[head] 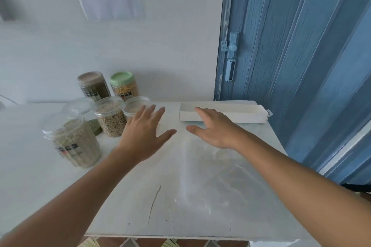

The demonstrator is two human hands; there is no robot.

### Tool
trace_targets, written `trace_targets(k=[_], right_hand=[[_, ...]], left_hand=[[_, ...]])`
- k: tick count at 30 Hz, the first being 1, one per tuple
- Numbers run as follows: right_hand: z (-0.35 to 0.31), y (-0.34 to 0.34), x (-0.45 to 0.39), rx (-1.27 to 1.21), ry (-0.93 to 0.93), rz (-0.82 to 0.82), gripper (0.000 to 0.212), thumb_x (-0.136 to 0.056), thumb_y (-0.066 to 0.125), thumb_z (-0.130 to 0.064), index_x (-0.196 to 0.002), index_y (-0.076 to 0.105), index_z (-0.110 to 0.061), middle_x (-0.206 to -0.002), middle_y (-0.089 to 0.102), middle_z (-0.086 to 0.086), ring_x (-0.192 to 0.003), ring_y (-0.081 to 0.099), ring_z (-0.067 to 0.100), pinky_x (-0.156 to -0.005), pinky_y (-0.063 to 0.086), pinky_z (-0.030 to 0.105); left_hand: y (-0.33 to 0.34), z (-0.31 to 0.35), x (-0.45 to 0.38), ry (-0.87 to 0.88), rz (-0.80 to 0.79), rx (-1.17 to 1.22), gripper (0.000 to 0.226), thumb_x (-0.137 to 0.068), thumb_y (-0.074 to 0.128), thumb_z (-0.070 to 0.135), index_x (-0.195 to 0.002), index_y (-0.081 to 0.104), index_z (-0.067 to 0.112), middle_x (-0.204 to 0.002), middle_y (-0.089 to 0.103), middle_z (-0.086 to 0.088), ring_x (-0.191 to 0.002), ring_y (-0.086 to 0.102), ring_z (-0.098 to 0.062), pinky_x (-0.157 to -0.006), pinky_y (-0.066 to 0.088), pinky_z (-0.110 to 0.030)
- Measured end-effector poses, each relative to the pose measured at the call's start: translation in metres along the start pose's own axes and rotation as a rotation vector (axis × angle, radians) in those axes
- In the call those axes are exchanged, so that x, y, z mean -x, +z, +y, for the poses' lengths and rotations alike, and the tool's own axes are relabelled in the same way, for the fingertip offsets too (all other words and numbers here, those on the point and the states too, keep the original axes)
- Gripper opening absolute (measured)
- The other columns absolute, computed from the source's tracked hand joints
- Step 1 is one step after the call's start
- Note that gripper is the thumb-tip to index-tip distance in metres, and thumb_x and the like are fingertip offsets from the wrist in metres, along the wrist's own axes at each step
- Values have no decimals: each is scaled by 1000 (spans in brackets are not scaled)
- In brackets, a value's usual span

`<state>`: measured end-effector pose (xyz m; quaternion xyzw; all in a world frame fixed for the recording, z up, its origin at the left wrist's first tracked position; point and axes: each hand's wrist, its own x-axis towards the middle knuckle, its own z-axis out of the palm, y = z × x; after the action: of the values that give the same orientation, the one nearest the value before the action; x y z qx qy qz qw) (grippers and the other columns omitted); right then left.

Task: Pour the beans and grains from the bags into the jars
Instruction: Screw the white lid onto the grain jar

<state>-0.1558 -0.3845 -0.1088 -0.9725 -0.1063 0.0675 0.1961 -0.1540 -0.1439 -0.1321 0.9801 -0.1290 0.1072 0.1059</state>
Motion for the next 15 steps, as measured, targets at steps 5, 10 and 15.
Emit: trace_targets(k=[5,10,15], right_hand=[[-60,8,-35,41,-140,-40,79,-101,42,-68,-163,19,-24,-163,32,11,-150,30,32,-121,27,49],[-110,29,-57,64,-242,-106,89,-97,40,-75,-166,12,-26,-169,23,10,-155,23,30,-123,24,48],[-148,51,-74,83,-325,-114,86,-97,45,-71,-164,15,-25,-167,25,15,-155,23,33,-122,28,51]], left_hand=[[-33,-48,14,-103,73,-107,87,-91,43,76,-161,30,26,-169,27,-8,-159,13,-34,-126,19,-56],[-52,-87,40,-206,158,-123,84,-90,54,71,-158,39,24,-166,32,-12,-158,13,-38,-124,19,-57],[-63,-126,62,-327,238,-118,84,-89,62,67,-157,41,22,-167,25,-17,-158,6,-40,-125,14,-58]])
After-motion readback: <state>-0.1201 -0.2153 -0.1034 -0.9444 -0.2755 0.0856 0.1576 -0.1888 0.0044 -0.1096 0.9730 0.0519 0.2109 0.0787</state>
